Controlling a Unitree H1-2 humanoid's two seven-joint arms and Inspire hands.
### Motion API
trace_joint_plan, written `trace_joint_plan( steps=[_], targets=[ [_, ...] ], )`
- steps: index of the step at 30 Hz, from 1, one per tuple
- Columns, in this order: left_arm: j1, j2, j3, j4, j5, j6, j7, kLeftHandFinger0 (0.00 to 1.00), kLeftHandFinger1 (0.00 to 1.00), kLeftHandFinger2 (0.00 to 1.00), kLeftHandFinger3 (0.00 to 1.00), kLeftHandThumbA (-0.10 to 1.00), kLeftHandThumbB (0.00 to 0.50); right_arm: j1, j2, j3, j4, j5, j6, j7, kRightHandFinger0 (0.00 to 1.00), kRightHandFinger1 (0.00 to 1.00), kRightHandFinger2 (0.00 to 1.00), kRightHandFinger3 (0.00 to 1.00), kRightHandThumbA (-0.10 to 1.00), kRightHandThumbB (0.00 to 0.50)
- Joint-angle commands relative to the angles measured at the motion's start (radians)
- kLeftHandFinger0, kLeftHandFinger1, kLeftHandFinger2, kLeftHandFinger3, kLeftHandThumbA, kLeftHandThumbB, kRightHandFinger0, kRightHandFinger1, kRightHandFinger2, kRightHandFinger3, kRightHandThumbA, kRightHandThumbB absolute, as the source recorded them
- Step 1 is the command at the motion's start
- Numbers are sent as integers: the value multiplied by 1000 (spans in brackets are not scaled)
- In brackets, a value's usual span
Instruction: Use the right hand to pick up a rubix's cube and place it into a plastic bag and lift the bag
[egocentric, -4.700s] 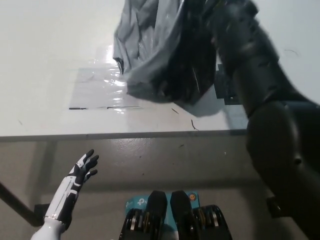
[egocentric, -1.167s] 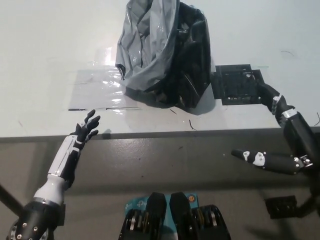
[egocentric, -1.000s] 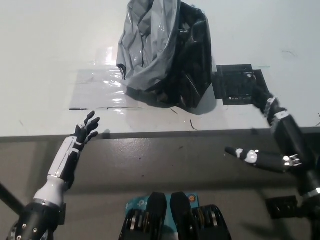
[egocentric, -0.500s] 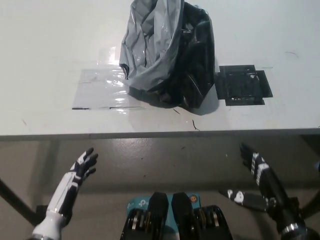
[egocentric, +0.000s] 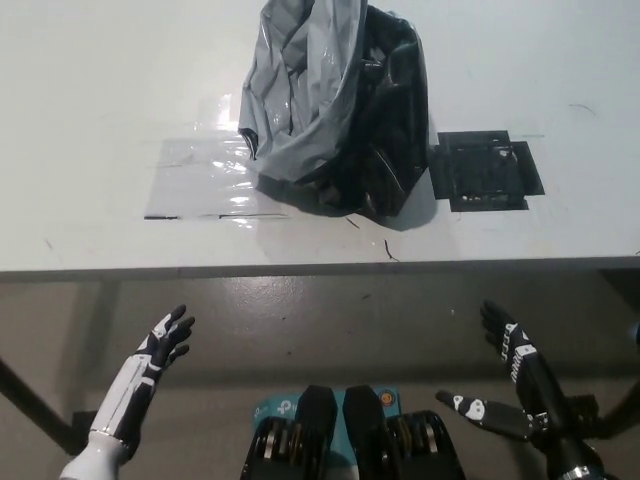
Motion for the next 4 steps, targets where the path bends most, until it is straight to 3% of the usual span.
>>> trace_joint_plan(
  steps=[1, 4],
  targets=[
    [5, 14, 2, -25, -13, -47, -16, 1000, 1000, 1000, 1000, 984, 193, -24, -6, 11, -10, -13, -76, -31, 1000, 1000, 1000, 1000, 1000, 199],
    [8, 13, 2, -29, -14, -43, -15, 1000, 1000, 1000, 1000, 981, 191, -21, -11, 13, -7, -5, -82, -25, 1000, 1000, 1000, 1000, 1000, 189]
  ],
)
